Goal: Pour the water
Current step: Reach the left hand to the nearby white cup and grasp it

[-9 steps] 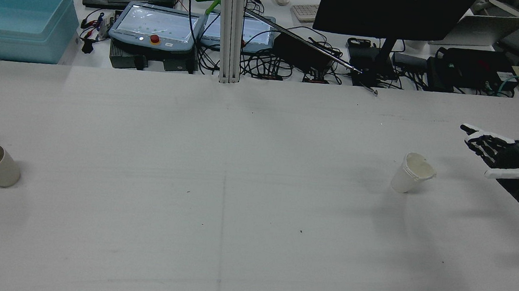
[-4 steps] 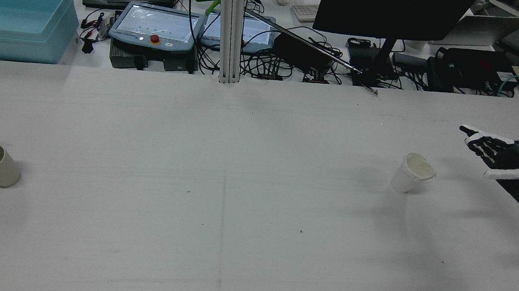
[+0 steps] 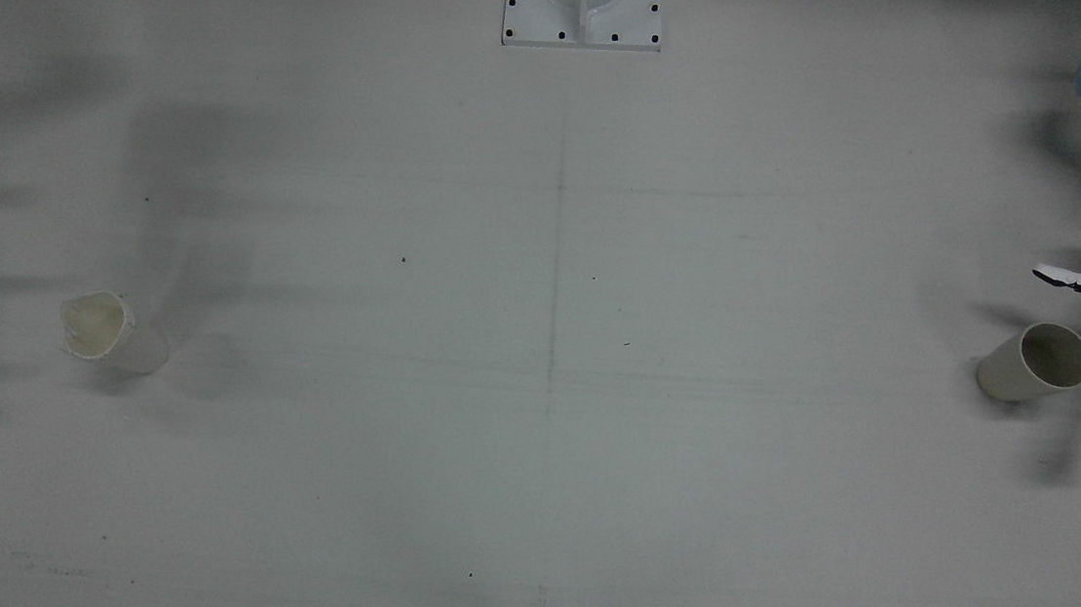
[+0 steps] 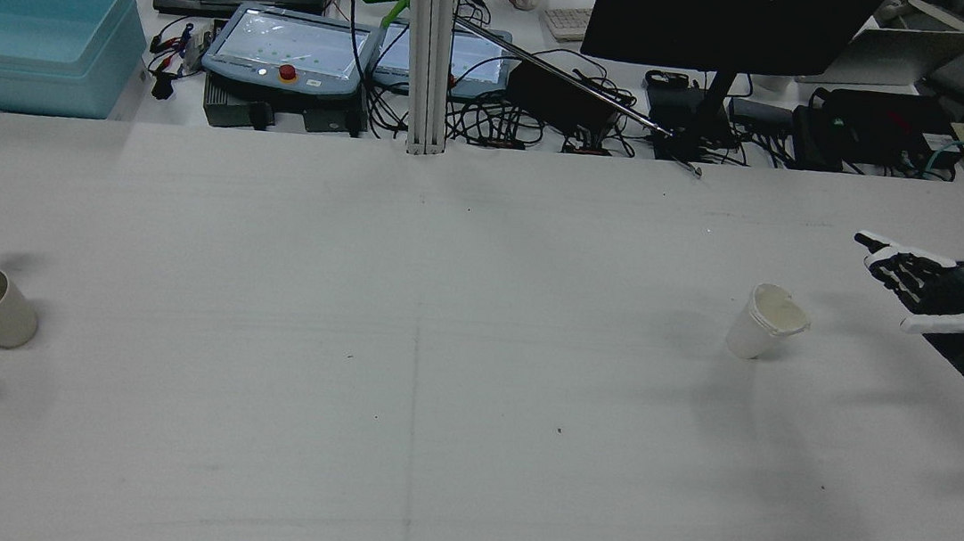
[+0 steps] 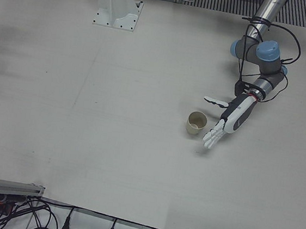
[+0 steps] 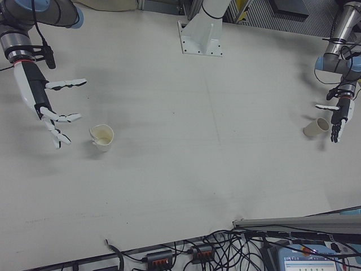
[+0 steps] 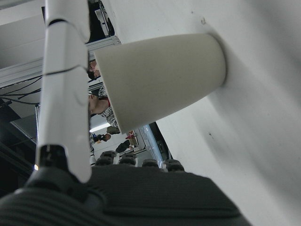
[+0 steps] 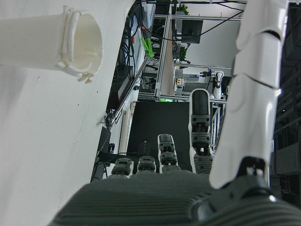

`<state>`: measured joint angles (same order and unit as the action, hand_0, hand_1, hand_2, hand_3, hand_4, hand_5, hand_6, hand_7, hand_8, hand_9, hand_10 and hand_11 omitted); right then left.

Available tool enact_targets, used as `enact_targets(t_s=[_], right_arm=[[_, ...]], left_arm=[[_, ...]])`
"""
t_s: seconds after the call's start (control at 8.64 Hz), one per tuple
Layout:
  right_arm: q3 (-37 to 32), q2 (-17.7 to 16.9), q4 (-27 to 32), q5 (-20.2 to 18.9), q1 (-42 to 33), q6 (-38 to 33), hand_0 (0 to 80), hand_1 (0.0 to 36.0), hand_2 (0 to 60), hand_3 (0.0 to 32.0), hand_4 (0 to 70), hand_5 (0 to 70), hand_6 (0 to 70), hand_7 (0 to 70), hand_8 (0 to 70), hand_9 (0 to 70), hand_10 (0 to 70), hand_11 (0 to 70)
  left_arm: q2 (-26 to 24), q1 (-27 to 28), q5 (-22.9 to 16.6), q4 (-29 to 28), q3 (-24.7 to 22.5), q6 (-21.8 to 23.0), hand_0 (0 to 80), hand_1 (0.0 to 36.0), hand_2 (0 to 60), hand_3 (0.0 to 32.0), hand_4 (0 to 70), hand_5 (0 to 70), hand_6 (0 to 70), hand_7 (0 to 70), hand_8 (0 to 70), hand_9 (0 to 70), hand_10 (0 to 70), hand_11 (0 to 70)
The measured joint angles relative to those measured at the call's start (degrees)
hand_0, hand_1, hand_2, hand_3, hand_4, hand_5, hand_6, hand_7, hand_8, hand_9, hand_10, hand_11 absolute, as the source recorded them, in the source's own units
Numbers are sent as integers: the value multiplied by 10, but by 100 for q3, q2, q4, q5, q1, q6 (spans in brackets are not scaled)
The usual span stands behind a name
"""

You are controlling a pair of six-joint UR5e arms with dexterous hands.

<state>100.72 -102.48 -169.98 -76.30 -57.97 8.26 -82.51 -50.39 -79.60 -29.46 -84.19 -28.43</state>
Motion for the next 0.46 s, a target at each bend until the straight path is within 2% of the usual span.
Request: enact_targets(t_s=[0.23, 0.35, 0.46], right_arm=[[0, 0, 0, 1, 2, -6, 575, 188, 16, 0, 255, 305, 107, 153, 46, 33, 25, 53], [0, 0, 0, 1, 3, -7, 577, 189, 13, 0, 255, 304, 108, 154, 45, 33, 25, 54], [0, 0, 0, 1, 5, -11, 579, 190, 10, 0, 256, 302, 108, 154, 45, 33, 26, 55]], left_arm=[[-86, 14, 5, 103, 1, -2, 643, 243, 0, 0, 38, 61, 0, 36, 0, 0, 0, 30], [-127, 28, 5, 152, 8, -12, 732, 275, 0, 0, 31, 64, 0, 38, 0, 0, 1, 35], [-165, 39, 6, 199, 12, -21, 800, 333, 7, 0, 25, 71, 0, 41, 0, 0, 5, 47]])
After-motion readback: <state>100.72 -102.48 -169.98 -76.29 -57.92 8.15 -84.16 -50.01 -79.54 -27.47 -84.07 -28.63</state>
